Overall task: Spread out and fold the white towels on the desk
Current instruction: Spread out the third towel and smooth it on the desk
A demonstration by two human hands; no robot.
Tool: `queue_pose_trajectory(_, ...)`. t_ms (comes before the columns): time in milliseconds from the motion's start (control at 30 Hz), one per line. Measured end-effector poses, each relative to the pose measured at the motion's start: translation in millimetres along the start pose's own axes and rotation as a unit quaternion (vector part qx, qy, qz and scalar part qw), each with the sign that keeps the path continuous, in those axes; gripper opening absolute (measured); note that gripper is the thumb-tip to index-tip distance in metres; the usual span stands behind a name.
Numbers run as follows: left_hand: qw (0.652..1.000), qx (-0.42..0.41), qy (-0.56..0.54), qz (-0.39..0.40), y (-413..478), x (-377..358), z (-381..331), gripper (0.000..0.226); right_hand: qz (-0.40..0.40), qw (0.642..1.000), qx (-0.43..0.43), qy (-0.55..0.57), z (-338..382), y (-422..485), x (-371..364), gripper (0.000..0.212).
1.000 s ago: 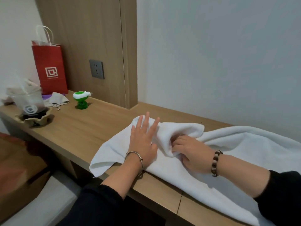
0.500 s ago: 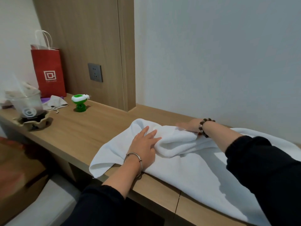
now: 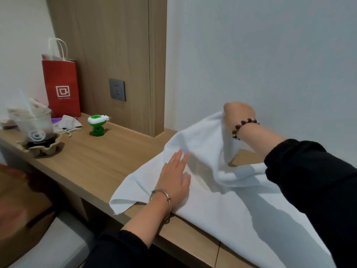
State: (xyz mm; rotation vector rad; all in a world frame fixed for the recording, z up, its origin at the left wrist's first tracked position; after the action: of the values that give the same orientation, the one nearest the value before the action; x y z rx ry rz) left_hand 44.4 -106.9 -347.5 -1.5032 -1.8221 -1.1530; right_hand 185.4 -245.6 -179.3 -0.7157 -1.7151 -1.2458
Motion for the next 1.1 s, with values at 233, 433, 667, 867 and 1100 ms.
queue_pose_trajectory(233,0.984,0.144,0.107,-0.015,3.0,-5.4,18.9,0.061,0.178,0.981,0.008,0.08,29.3,-1.1,-32.3,0.077)
queue_pose_trajectory(433,0.953,0.203,0.179,0.136,7.6,-22.5,24.7,0.054,0.122,0.986,0.072,0.082,48.7,-71.7,-65.4,0.054)
queue_pose_trajectory(667,0.95,0.181,0.195,0.162,5.8,-19.1,19.9,0.055,0.309,0.95,0.046,-0.006,9.6,-124.1,-140.5,0.053)
queue_pose_trajectory(867,0.99,0.056,0.074,0.107,-11.7,15.3,15.1,0.033,0.26,0.958,0.107,0.063,62.2,-140.2,-103.4,0.049)
queue_pose_trajectory(1100,0.972,0.054,0.17,0.155,-60.2,57.5,65.6,0.075,0.363,0.891,0.24,0.132,91.9,-195.0,-74.9,0.064)
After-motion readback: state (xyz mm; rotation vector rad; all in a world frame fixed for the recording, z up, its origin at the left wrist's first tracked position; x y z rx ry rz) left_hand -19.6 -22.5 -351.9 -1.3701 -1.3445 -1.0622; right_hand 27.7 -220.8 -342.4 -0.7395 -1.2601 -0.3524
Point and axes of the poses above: each hand's wrist, its own y-axis towards the middle knuckle, its own x-axis out of the back of the hand, z = x × y, the point moved 5 cm from there along y, towards the middle knuckle, and after that the axes turned 7 degrees about z, right-handed, at the moved point
